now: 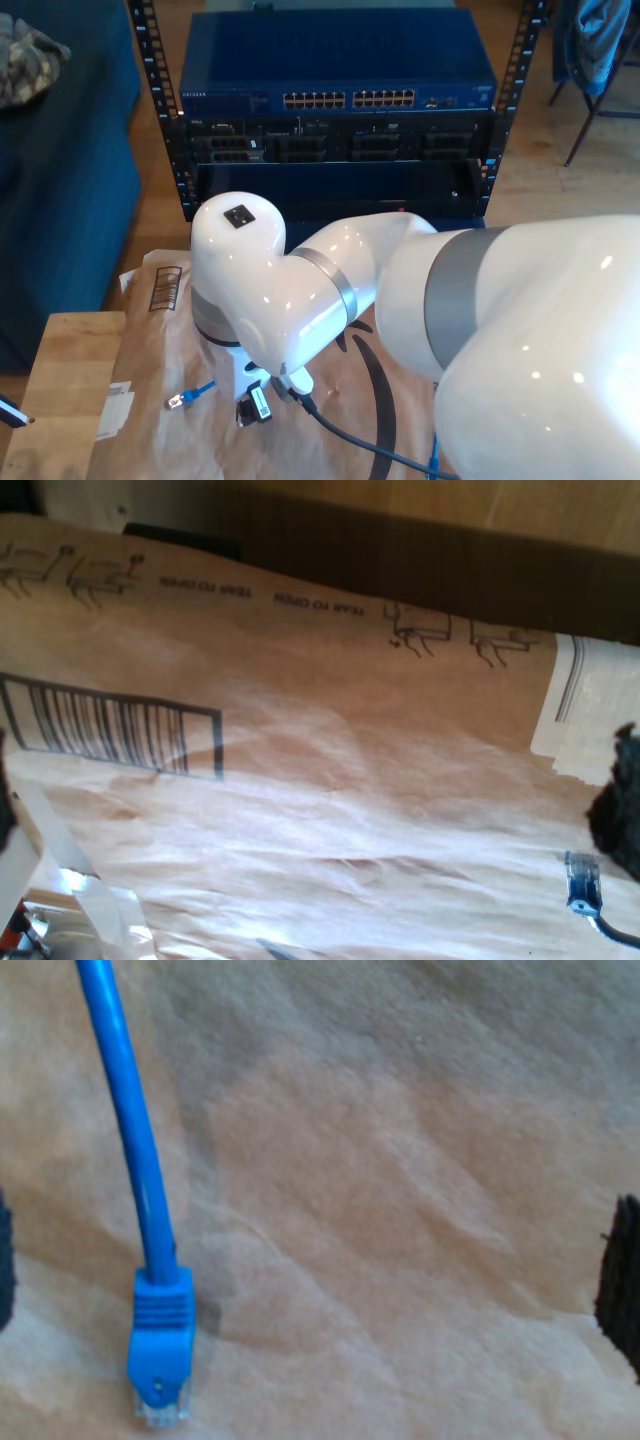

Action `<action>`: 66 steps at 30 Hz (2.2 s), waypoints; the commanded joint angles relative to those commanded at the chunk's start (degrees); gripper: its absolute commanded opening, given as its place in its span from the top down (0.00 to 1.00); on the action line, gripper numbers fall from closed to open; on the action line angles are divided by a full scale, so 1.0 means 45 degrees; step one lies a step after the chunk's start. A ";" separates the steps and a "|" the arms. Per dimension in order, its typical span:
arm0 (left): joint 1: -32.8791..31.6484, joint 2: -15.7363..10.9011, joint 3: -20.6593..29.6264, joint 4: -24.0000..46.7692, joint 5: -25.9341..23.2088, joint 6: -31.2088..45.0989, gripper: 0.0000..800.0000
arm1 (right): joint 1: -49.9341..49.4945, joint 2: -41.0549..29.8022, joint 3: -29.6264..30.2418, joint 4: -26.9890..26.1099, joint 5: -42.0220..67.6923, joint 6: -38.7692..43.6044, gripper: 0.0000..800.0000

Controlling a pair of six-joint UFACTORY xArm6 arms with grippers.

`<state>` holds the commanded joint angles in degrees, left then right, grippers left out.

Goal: Grab the cable and plug it in

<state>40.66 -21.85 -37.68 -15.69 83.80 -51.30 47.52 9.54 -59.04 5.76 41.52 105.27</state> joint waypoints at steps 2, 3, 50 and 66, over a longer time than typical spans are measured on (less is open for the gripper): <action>0.0000 0.0000 -0.0059 0.0000 0.0000 0.0000 0.00 | 0.0020 0.0020 0.0000 0.0000 -0.0059 0.0332 0.01; 0.0000 0.0000 -0.0059 0.0000 0.0000 0.0000 0.00 | 0.0020 0.0059 -0.0020 -0.0020 -0.0078 0.0547 0.01; -0.2950 0.0293 -0.1524 -0.0567 0.0020 -0.2208 0.00 | -0.1758 -0.1895 0.1250 -0.0020 -0.1289 0.1016 1.00; -0.8303 0.0918 -0.4591 -0.3829 0.0000 -0.5744 0.00 | -0.6545 -0.9084 0.4532 0.0156 0.2540 0.1211 1.00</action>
<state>3.30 -17.71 -58.34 -32.92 83.80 -77.14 18.07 -31.34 -38.65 6.46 52.95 110.73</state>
